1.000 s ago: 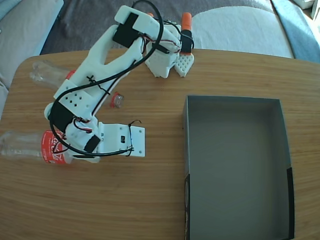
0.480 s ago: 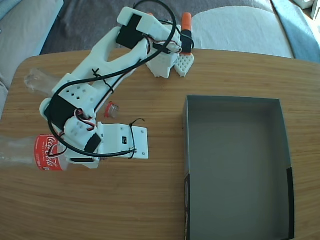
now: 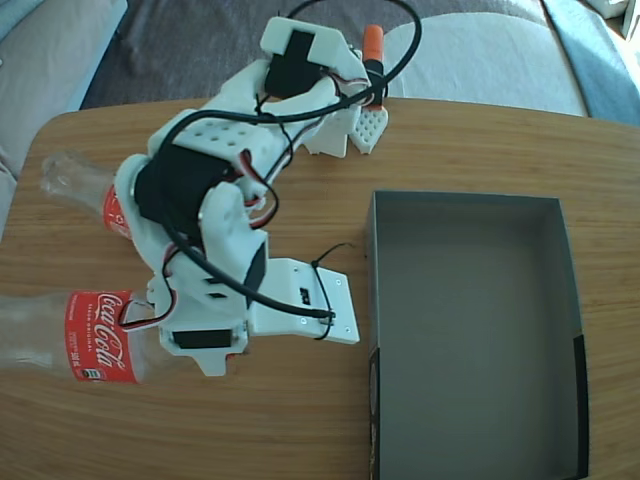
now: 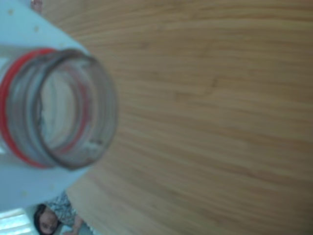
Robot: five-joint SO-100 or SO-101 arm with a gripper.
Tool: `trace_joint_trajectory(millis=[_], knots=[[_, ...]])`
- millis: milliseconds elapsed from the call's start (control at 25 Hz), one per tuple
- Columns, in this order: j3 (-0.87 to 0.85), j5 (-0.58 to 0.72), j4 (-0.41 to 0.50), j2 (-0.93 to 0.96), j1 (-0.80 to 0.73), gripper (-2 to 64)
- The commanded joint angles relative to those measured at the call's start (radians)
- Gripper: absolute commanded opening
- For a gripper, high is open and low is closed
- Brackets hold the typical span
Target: Grasp the bottles and put them in the box.
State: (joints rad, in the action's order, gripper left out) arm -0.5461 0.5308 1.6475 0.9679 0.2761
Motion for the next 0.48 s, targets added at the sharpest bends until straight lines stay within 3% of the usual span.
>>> trace_joint_trajectory(millis=[0,440], knots=[[0.003,-0.003,0.067,0.166,-0.046,-0.3],[-0.213,0.006,0.067,0.449,-0.35,-0.3]])
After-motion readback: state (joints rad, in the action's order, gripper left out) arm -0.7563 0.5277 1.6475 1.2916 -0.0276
